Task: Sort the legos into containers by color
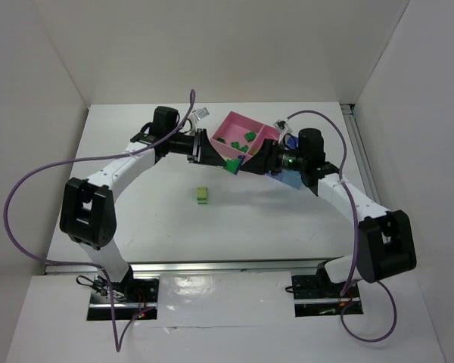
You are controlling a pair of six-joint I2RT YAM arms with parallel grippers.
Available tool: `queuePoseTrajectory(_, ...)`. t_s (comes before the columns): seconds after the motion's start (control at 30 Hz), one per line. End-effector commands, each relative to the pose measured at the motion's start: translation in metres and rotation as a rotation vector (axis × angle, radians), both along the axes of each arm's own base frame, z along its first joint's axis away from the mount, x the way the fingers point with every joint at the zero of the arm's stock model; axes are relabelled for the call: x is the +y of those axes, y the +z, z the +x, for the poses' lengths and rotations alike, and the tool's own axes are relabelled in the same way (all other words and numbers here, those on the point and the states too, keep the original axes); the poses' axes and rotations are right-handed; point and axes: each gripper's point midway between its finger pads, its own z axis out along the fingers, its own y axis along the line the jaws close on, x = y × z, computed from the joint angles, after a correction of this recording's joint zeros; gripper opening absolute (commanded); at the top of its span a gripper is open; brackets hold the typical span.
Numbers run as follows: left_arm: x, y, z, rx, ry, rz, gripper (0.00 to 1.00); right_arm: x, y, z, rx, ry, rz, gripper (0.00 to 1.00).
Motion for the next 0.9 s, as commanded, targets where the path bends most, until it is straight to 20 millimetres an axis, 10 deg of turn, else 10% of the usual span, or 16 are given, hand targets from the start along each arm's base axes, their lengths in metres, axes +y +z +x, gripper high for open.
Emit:
queuePoseTrajectory(0.0,-0.01,0.04,-0.011,-0.086,-0.179,-0.176,0.0,0.015,0.038,-0.025,-0.13,0.217,0.131,0.87)
queuePoseTrajectory(0.57,-0.018,0.031,-0.013,-0.067,-0.217,-0.177,0.0,0.043,0.049,-0.011,-0.168,0.291,0.17,0.87)
queuePoseTrajectory(0.87,-0.019,0.021,-0.015,-0.068,-0.217,-0.151,0.0,0.051,0.05,-0.006,-0.157,0.34,0.172,0.48)
